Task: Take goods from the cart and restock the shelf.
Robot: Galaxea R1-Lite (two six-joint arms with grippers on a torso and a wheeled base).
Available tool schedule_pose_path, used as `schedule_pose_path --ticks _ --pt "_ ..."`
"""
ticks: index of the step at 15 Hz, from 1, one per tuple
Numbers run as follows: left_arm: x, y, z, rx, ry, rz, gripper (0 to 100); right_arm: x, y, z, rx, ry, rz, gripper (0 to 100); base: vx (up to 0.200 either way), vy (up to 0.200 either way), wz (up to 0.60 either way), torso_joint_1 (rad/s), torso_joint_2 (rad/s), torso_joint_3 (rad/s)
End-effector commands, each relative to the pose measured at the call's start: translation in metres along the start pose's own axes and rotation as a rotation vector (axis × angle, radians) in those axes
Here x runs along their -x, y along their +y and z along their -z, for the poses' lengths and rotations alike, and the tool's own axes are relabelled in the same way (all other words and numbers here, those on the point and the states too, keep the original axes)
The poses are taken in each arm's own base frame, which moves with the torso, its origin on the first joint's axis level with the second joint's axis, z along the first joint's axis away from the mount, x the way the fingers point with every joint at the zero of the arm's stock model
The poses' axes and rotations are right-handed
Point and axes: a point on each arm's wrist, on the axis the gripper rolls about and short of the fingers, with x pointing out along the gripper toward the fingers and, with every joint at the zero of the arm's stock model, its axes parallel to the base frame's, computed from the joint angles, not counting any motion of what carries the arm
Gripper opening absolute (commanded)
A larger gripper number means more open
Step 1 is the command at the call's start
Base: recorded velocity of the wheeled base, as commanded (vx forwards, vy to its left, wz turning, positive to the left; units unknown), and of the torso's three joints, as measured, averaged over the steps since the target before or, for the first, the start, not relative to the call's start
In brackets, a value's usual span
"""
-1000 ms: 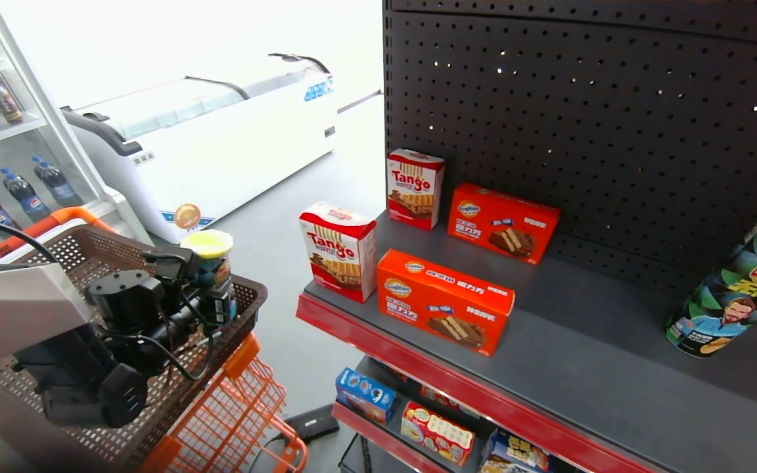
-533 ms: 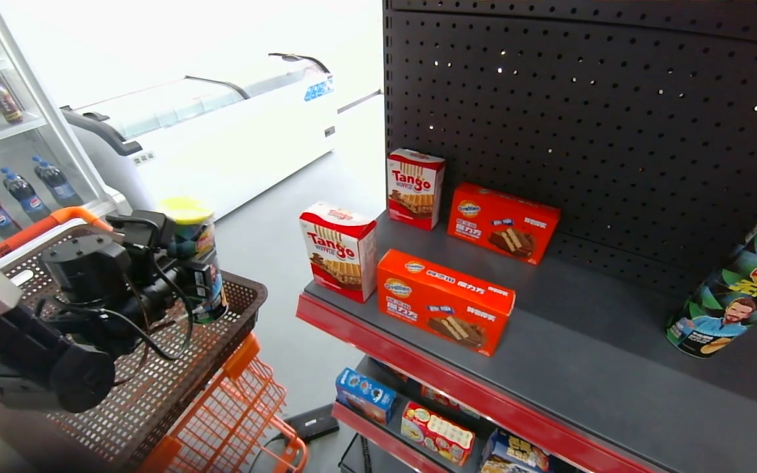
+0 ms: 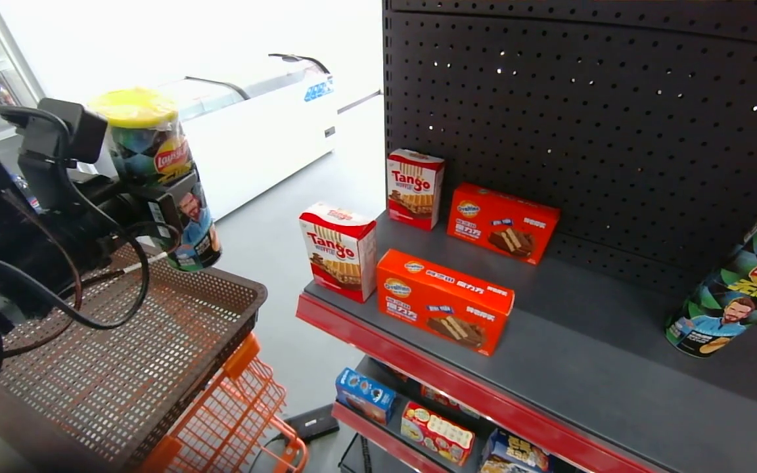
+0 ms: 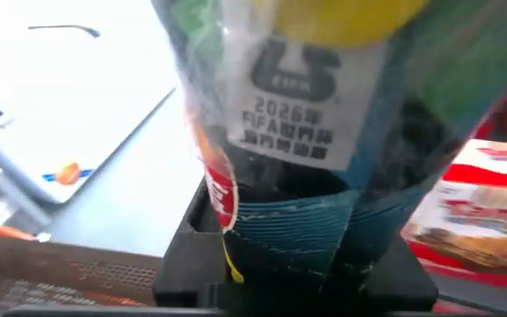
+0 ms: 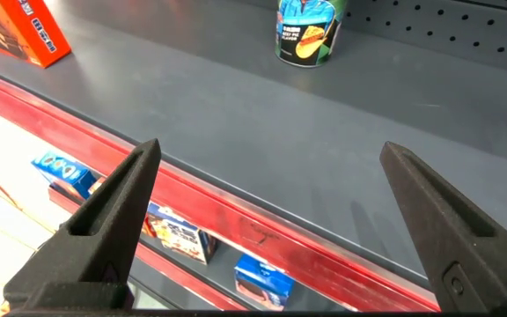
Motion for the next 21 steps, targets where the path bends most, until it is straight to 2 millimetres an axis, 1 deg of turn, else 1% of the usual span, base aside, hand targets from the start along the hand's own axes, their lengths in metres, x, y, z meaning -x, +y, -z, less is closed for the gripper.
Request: schedule_pose_path --ticks 1,4,5,6,7,10,11,12,13,14,15,16,21 --pt "0.023 -0.042 -0.018 0.068 -0.069 0.227 0 0.0 0.0 0.0 0.0 0.0 0.0 100 0.0 0.0 0.0 0.0 0.0 0.0" --pt "0.029 -0.05 -0.031 0.123 -0.114 0.311 0 0.0 0.0 0.0 0.0 0.002 0.0 100 0.0 0.0 0.0 0.0 0.0 0.0" --pt "0.029 -0.052 -0.031 0.124 -0.115 0.322 0 0.0 0.0 0.0 0.0 0.0 0.0 100 0.0 0.0 0.0 0.0 0.0 0.0" --pt "0.031 -0.059 -0.035 0.131 -0.128 0.374 0 0.0 0.0 0.0 0.0 0.0 0.0 100 0.0 0.0 0.0 0.0 0.0 0.0" --pt "0.032 -0.06 -0.035 0.138 -0.131 0.4 0 0.0 0.0 0.0 0.0 0.0 0.0 100 0.0 0.0 0.0 0.0 0.0 0.0" --pt "0.039 -0.059 -0.049 0.151 -0.18 0.48 0 0.0 0.0 0.0 0.0 0.002 0.0 100 0.0 0.0 0.0 0.0 0.0 0.0" --pt "0.041 -0.064 -0.054 0.152 -0.2 0.522 0 0.0 0.0 0.0 0.0 0.002 0.0 100 0.0 0.0 0.0 0.0 0.0 0.0" --pt "0.043 -0.073 -0.052 0.16 -0.192 0.57 0 0.0 0.0 0.0 0.0 0.0 0.0 100 0.0 0.0 0.0 0.0 0.0 0.0" --pt "0.049 -0.094 -0.049 0.174 -0.177 0.664 0 0.0 0.0 0.0 0.0 0.002 0.0 100 0.0 0.0 0.0 0.0 0.0 0.0" --pt "0.049 -0.102 -0.048 0.18 -0.173 0.694 0 0.0 0.0 0.0 0.0 0.002 0.0 100 0.0 0.0 0.0 0.0 0.0 0.0" --pt "0.045 -0.115 -0.044 0.187 -0.158 0.739 0 0.0 0.0 0.0 0.0 0.0 0.0 100 0.0 0.0 0.0 0.0 0.0 0.0" --pt "0.042 -0.117 -0.044 0.188 -0.159 0.743 0 0.0 0.0 0.0 0.0 0.0 0.0 100 0.0 0.0 0.0 0.0 0.0 0.0" --pt "0.041 -0.119 -0.033 0.186 -0.121 0.799 0 0.0 0.0 0.0 0.0 0.0 0.0 100 0.0 0.0 0.0 0.0 0.0 0.0"
